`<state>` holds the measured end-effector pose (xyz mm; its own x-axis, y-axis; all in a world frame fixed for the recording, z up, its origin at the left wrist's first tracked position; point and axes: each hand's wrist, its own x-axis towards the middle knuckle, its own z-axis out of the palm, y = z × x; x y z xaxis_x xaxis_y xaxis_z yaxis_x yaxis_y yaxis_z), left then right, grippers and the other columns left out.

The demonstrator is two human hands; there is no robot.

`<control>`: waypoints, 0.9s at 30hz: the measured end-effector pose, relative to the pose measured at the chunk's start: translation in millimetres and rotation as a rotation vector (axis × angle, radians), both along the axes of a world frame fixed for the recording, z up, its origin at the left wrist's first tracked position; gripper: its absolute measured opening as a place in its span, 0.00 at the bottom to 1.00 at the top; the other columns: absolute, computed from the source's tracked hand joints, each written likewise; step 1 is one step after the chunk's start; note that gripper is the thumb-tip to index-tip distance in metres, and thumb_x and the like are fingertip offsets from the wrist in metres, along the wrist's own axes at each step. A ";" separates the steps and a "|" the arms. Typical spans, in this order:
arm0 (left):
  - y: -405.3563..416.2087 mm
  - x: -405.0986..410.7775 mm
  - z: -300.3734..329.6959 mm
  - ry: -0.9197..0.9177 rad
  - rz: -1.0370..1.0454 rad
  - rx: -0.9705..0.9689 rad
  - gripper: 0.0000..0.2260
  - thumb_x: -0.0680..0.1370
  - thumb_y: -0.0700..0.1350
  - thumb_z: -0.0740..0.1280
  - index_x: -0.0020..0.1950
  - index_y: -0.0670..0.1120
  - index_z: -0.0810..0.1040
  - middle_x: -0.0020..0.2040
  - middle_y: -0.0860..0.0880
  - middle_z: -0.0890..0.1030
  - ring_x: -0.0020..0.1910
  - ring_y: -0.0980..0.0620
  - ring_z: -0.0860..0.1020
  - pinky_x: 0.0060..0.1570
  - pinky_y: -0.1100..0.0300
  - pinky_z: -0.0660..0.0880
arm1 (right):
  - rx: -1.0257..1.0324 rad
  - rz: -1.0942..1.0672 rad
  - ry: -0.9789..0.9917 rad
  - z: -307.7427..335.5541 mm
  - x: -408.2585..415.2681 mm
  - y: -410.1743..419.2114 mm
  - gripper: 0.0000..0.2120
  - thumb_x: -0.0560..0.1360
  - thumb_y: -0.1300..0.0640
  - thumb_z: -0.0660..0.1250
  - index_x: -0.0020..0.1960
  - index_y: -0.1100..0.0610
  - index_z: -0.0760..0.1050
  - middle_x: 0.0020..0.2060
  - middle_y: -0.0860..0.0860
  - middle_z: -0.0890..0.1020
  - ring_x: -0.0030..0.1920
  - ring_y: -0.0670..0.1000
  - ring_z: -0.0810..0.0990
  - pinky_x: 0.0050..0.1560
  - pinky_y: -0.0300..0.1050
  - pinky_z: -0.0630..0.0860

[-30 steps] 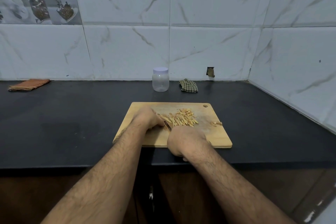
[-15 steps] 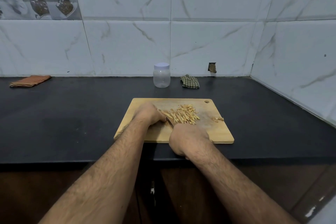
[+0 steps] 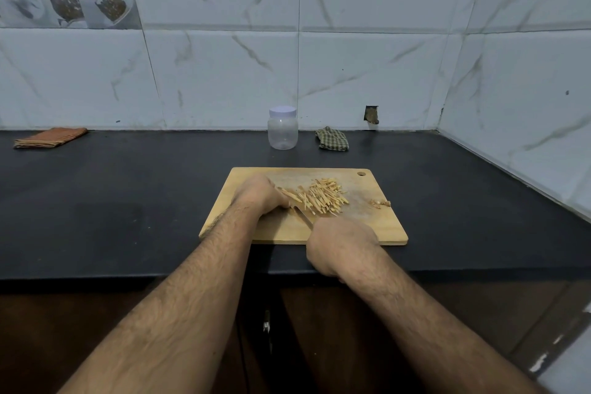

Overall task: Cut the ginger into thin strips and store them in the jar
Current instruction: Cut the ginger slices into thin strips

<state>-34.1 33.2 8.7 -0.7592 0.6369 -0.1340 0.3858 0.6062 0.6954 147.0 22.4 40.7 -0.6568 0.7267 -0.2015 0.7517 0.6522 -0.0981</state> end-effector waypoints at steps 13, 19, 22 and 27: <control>-4.5 4.6 1.0 0.009 -0.006 0.022 0.09 0.69 0.48 0.77 0.43 0.45 0.83 0.43 0.48 0.83 0.45 0.48 0.79 0.41 0.58 0.73 | 0.039 -0.037 0.021 6.9 -3.8 9.9 0.14 0.80 0.58 0.59 0.62 0.57 0.76 0.57 0.53 0.79 0.48 0.53 0.72 0.51 0.47 0.73; -4.6 4.9 1.7 0.013 -0.007 0.024 0.07 0.69 0.48 0.77 0.41 0.47 0.82 0.40 0.49 0.81 0.40 0.50 0.77 0.38 0.59 0.72 | 0.057 -0.039 0.048 3.4 -5.6 12.8 0.14 0.81 0.56 0.58 0.62 0.56 0.76 0.56 0.53 0.80 0.48 0.53 0.73 0.51 0.48 0.72; -4.6 4.9 1.6 0.015 -0.012 0.027 0.08 0.68 0.48 0.77 0.41 0.47 0.82 0.40 0.49 0.81 0.40 0.50 0.77 0.37 0.59 0.71 | 0.062 -0.023 0.037 3.0 -7.6 11.0 0.14 0.81 0.55 0.58 0.63 0.56 0.76 0.57 0.54 0.79 0.47 0.53 0.71 0.49 0.48 0.71; -4.5 4.9 1.6 0.023 -0.021 0.018 0.08 0.68 0.48 0.77 0.39 0.47 0.81 0.39 0.49 0.81 0.39 0.50 0.77 0.37 0.59 0.71 | 0.065 -0.032 0.015 6.0 -11.2 12.2 0.14 0.81 0.56 0.58 0.62 0.56 0.77 0.58 0.53 0.80 0.54 0.54 0.77 0.48 0.47 0.71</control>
